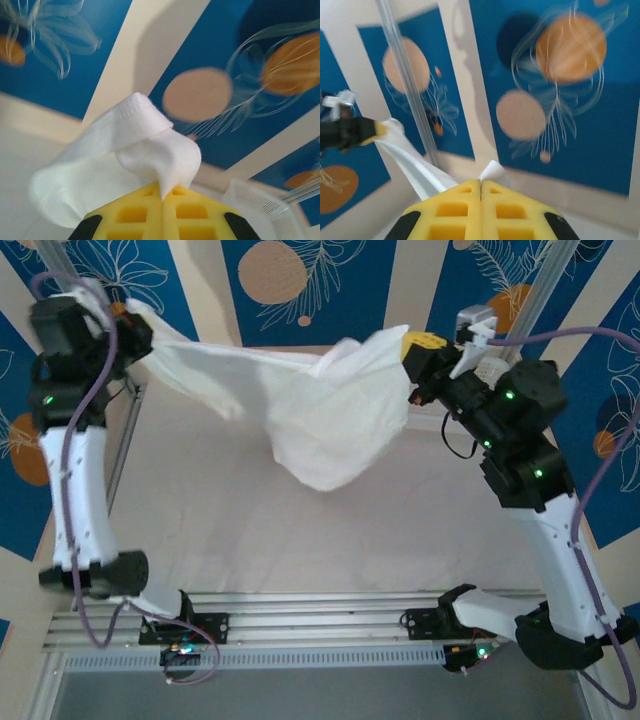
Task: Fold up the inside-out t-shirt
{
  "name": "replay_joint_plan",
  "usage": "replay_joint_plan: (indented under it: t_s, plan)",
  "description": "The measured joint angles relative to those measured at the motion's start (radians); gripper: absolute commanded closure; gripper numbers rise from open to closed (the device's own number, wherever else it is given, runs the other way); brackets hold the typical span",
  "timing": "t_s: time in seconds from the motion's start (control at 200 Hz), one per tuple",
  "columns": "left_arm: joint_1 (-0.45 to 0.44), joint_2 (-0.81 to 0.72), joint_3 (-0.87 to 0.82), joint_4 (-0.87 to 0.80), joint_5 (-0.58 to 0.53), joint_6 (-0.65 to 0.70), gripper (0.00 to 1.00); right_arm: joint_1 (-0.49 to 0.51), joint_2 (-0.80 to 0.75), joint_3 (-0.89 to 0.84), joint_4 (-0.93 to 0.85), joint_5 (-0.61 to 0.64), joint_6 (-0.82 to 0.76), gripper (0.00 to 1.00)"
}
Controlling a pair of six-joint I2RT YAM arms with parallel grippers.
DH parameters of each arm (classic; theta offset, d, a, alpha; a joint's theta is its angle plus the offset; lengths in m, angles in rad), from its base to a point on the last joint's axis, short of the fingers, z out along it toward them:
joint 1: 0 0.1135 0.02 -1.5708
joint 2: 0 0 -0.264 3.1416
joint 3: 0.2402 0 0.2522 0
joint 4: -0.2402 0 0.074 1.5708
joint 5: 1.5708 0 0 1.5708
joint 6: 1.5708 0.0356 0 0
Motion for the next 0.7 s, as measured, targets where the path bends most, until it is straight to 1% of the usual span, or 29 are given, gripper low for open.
replay_joint_plan:
  t_s: [0.085,0.145,0.435,0.59,0.7]
  plan:
    - [-0.001,-0.074,0.019,-0.018,0.013,-0.002,1.00,-0.006,-0.005,0.021,0.039,-0.023,-0.017,1.00]
    - [-0.001,-0.093,0.020,-0.027,0.017,-0.002,1.00,-0.008,-0.002,0.034,0.051,-0.031,-0.021,1.00]
    - [-0.001,-0.069,-0.006,-0.104,0.029,-0.008,1.00,-0.011,-0.001,0.063,0.027,-0.032,-0.045,1.00]
    - [-0.001,-0.095,-0.010,-0.102,0.042,-0.016,1.00,-0.014,-0.036,0.077,0.016,-0.012,-0.054,1.00]
    - [-0.001,-0.122,-0.082,-0.068,0.048,-0.016,1.00,-0.040,-0.037,0.105,-0.026,0.029,-0.040,1.00]
